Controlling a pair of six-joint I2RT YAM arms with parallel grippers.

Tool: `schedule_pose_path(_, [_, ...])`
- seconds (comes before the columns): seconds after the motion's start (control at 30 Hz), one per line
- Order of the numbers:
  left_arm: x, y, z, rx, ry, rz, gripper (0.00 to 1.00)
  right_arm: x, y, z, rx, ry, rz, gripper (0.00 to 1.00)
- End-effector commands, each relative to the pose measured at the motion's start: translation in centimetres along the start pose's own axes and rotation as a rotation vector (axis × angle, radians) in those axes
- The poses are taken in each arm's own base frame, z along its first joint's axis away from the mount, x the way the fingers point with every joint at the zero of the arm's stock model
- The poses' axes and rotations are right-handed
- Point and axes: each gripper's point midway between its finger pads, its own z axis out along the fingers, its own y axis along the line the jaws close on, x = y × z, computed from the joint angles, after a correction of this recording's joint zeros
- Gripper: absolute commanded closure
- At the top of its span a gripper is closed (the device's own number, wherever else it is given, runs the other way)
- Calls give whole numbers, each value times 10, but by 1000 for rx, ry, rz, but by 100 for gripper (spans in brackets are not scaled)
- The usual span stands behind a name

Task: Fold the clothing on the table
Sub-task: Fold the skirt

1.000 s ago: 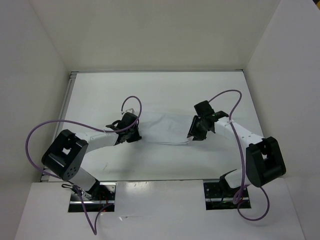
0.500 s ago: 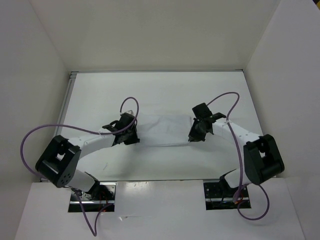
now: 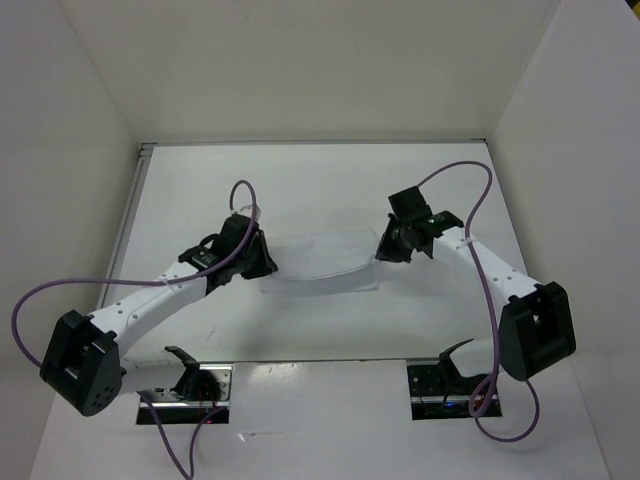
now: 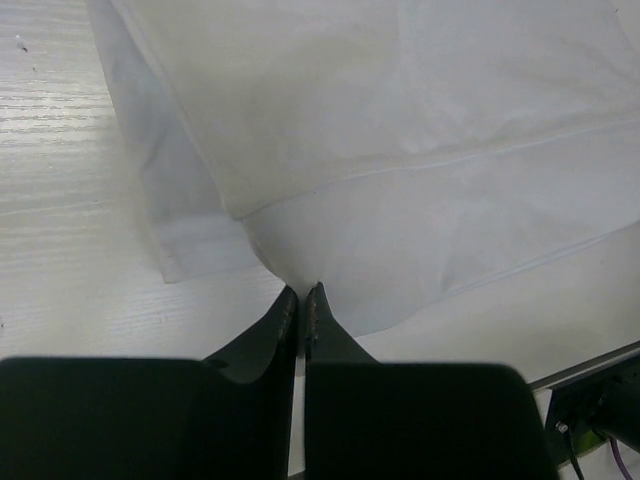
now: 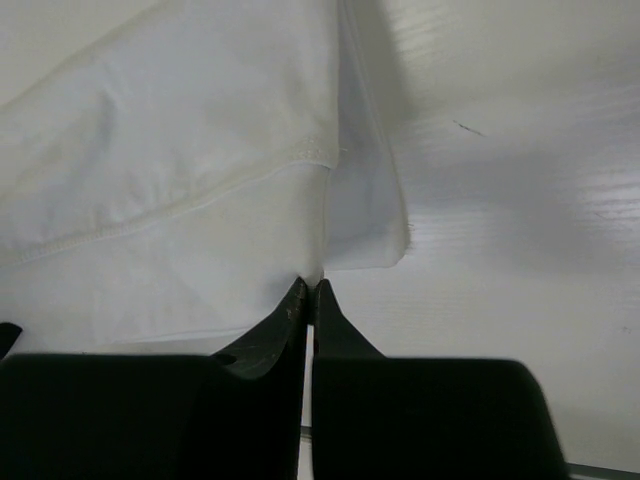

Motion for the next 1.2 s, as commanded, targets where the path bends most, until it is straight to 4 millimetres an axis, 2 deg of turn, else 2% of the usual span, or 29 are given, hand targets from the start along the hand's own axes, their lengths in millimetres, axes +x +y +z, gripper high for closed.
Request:
schedule_pose_path(0.0, [-33,-12,-12,19,-75,21,97,-28,22,-10,-27,-73,-44,100])
schedule_pose_path(0.03, [-38,-11,-8,7,-74,13,97,-37,31,-15,-47,-92,-44,100])
schedule_pose_path(0.1, [-46,-7,-5,-14,-82,28,97,-48,34,-12,-38,-107,-46,100])
schedule_pose_path(0.2, [-61,-5,1,-34,-91,29,95,-70,53,-22,-69,-157,-65,100])
schedule_pose_path(0.3, [-75,-2,5,-45,-111,18,95,-77,61,-19,-73,-162,-74,100])
schedule_pose_path(0.33, [-82,0,4,-48,-124,18,95,-76,59,-14,-62,-151,-84,100])
schedule_pose_path(0.6, [-103,13,15,-50,-138,-14,93,-99,59,-11,-51,-207,-67,100])
schedule_pose_path(0.63, [-107,9,14,-36,-143,-3,93,-99,59,-11,-51,-207,-67,100])
schedule_pose_path(0.7, [-112,17,22,-58,-136,-9,93,-98,57,-8,-44,-200,-76,100])
schedule_pose_path(0.83, [-105,16,31,-45,-100,-10,93,-94,53,2,-27,-182,-77,100])
schedule_pose_path(0.9, [-98,18,35,-34,-88,-10,93,-87,45,11,-6,-158,-78,100])
schedule_pose_path(0.93, [-88,22,38,-38,-62,-21,93,-87,45,11,-6,-158,-78,100])
schedule_pose_path(1.17, [-56,36,44,-47,10,-47,93,-53,27,32,13,-54,-73,100])
